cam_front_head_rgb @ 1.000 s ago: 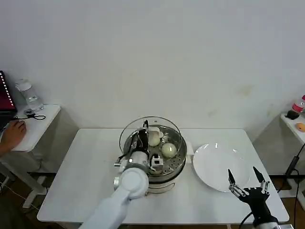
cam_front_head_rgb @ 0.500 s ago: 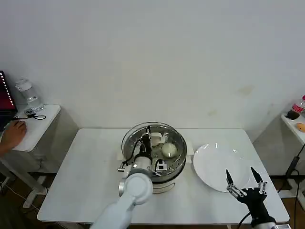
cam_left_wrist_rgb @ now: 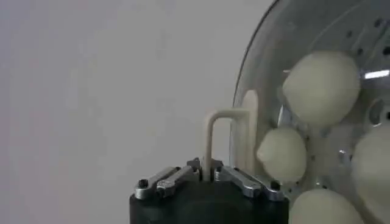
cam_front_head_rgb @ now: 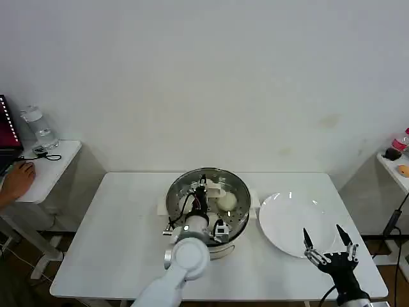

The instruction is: Take steamed baozi put them in steamer then cover it.

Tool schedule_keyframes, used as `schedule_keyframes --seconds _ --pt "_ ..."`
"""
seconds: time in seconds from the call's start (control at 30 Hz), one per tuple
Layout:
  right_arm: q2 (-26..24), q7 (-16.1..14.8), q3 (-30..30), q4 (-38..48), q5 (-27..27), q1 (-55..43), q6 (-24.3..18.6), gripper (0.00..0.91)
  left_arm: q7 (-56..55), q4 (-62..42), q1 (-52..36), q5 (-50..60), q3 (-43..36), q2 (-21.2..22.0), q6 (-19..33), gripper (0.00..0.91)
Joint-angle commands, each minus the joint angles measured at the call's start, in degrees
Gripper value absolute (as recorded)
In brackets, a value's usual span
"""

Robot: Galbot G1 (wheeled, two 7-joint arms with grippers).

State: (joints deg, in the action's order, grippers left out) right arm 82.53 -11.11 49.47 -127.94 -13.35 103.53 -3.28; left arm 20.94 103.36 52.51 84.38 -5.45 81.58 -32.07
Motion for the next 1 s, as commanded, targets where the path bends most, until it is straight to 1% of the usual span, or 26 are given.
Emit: schedule_keyframes --seconds 0.03,0.07,0.1,0.13,0.43,0.63,1.0 --pt "-0.1 0.0 0.1 -0.2 -0.1 0.1 -0.1 0.907 -0.3 -0.9 -0.4 0.7 0.2 0.5 0.1 0.000" --pt "-0.1 -0.1 0.1 -0.2 -0.1 0.2 -0.1 0.907 -0.4 -1.0 -0.5 0.6 0.2 0.6 0.1 0.000" --pt "-0.1 -0.1 0.1 -0.2 -0.2 0.2 -0.1 0.907 -0.6 -1.1 -0.5 0.6 0.3 0.8 0.1 0.081" --pt "-0.1 -0.1 0.2 -0.1 -0.2 0.2 -0.1 0.907 -0.7 -1.2 -0.5 0.6 0.4 0.9 0.1 0.907" --pt "-0.2 -0.1 0.1 0.0 -0.3 0.2 -0.1 0.907 -0.8 -1.4 0.1 0.6 0.5 1.7 0.1 0.907" --pt "0.0 -0.1 -0.1 0.0 -0.1 0.2 -0.1 0.907 -0.3 1.2 0.3 0.3 0.9 0.6 0.0 0.907" --pt "0.1 -0.1 -0.5 -0.4 0.4 0.6 0.0 0.907 0.0 9.0 3.9 -3.7 0.3 -5.8 -0.1 0.907"
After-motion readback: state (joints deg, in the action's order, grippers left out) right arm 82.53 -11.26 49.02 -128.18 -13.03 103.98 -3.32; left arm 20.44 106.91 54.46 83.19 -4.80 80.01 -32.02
